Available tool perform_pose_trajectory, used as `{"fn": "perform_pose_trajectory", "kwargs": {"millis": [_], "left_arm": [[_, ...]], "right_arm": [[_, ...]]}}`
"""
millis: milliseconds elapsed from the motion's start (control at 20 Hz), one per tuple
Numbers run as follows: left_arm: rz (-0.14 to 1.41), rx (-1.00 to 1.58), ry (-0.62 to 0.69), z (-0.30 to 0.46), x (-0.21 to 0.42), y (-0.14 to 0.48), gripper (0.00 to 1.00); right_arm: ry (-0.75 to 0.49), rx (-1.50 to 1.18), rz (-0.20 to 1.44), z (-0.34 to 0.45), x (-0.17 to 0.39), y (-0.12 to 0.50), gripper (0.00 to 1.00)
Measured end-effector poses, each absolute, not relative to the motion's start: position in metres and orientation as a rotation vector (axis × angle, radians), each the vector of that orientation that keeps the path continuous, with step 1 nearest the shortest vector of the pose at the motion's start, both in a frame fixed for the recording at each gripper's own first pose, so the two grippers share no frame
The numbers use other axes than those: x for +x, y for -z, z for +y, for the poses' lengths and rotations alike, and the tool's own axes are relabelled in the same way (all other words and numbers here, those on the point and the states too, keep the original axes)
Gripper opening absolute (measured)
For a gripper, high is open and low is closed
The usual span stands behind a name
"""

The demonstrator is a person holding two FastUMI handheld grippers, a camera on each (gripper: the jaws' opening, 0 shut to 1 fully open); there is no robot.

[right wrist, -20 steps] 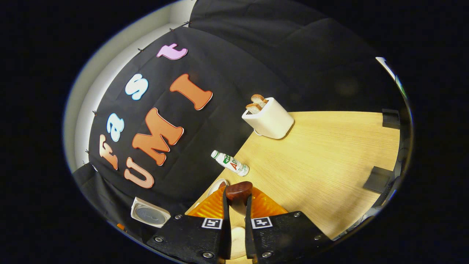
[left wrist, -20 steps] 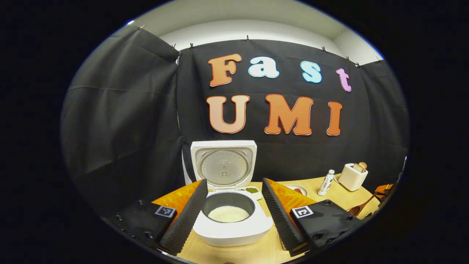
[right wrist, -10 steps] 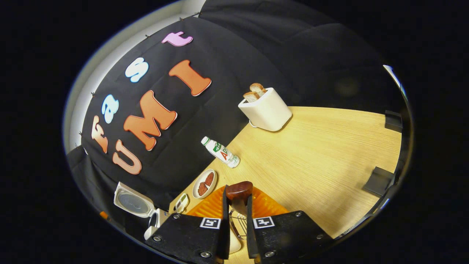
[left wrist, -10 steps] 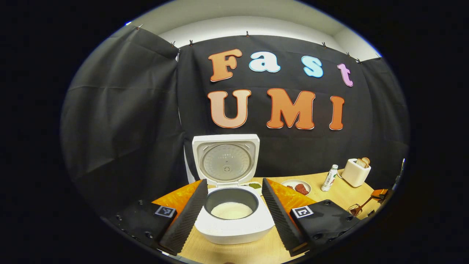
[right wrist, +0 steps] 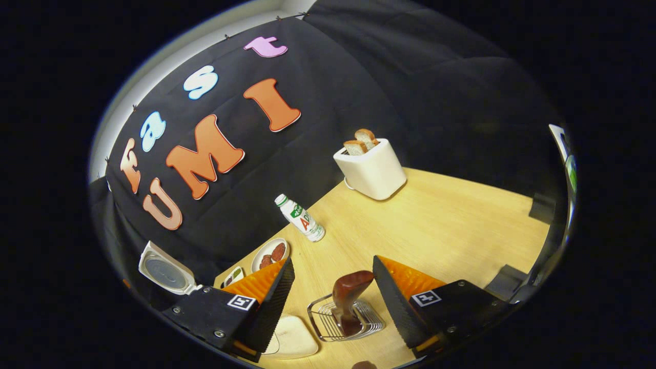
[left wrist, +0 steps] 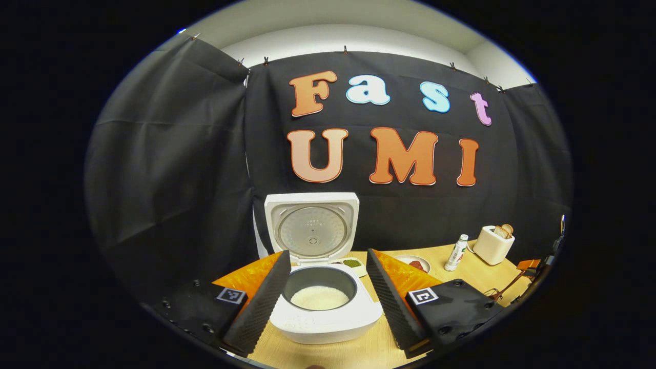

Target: Close the left gripper, press the button to open the rice cooker; take a wooden spoon from the chopstick holder with the right hand, scoop a spoonful of rice and pour it into the rice cooker, then put the wooden spoon back into the chopstick holder.

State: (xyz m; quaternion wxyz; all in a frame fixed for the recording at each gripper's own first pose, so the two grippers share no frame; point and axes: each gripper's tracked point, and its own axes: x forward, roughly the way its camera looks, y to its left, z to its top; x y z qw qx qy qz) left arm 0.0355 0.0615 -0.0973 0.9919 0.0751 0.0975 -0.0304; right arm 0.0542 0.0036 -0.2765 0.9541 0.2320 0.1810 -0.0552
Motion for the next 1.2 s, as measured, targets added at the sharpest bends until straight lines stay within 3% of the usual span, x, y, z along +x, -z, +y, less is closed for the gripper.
{"fn": "perform_pose_trajectory", "kwargs": {"millis": [450, 1200], "left_arm": [[0.142, 0.096, 0.050, 0.066, 0.083, 0.046, 0.99], [0.171, 0.096, -0.026, 0.072, 0.202, 0.015, 0.99]], "right_arm": [[0.112, 0.362, 0.280, 0.000, 0.050, 0.210, 0.94], [0.091, 0.354, 0.290, 0.010, 0.040, 0.204, 0.95]]}}
